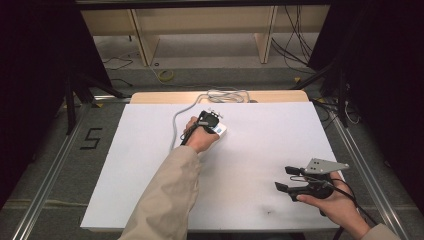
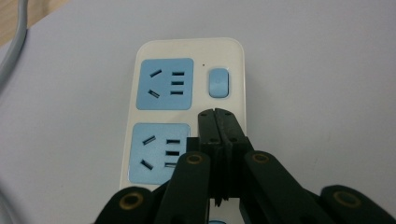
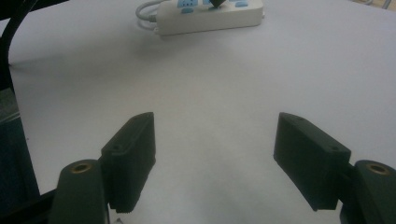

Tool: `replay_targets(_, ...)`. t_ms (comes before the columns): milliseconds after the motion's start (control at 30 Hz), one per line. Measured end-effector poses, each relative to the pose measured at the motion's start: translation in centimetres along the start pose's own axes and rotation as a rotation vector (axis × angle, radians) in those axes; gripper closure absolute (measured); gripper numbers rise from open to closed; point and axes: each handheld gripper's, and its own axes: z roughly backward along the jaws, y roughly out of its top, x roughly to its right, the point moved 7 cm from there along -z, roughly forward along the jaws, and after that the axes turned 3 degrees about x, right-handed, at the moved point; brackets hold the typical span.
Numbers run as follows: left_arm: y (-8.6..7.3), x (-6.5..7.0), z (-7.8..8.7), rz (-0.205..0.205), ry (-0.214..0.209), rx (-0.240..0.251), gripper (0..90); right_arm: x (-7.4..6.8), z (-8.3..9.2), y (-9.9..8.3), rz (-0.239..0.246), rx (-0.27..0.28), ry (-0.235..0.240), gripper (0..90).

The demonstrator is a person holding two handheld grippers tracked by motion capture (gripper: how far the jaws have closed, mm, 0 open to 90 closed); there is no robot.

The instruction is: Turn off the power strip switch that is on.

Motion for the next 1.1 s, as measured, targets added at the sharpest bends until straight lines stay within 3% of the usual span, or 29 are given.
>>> replay_targets(1100,0.03,0.13,-0.15,0.011,0.010,-0.011,90.0,-0.09,-0.02,-0.02,0.000,-0.005,0.001,30.0)
